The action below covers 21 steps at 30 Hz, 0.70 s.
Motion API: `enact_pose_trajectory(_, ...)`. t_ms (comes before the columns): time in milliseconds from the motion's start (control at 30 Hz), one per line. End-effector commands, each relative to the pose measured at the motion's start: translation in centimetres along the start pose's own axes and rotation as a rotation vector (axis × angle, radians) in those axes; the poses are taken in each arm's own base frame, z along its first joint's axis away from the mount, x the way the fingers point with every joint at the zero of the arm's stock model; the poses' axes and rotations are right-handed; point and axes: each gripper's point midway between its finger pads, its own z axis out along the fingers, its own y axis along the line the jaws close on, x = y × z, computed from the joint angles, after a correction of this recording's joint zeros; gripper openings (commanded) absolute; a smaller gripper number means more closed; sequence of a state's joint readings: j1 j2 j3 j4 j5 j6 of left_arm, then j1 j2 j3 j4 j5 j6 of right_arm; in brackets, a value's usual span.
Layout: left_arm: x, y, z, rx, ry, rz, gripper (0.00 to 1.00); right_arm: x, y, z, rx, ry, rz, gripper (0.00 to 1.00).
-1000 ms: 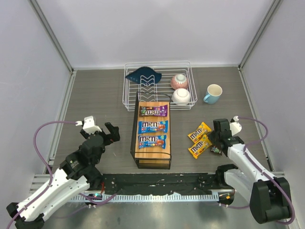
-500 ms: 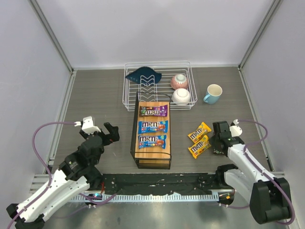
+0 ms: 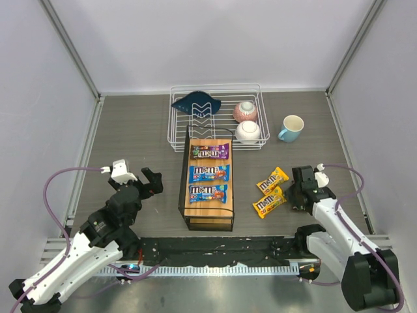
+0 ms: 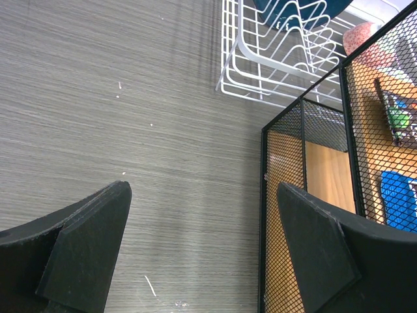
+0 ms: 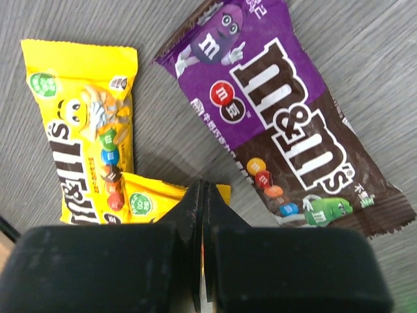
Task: Place and organize the candy bags onto the shelf
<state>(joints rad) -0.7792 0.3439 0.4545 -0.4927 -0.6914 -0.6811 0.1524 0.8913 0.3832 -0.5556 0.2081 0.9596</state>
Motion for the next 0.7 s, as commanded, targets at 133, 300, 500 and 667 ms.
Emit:
enact_pose_trajectory(133,-0.2,0.0,0.0,-0.005,-0.010,-0.011,1.00,1.5,-0.6,-2.3,-0.040,0.071,-0.040,0.01)
enact_pose_trajectory(300,-0.2,-0.1,0.0,0.001,-0.008,-0.011,1.00,3.1,-1.2,-1.9,-0.045,0.132,-0.051,0.01)
enact_pose_trajectory(500,-0.2,-0.2,0.0,0.002,-0.006,-0.011,1.00,4.4,-1.3,-1.7,-0.066,0.190,-0.065,0.01)
enact_pose_trajectory(667,-0.2,-0.2,0.0,0.003,-0.008,-0.010,1.00,5.0,-0.8,-2.6,-0.105,0.233,-0.095,0.01)
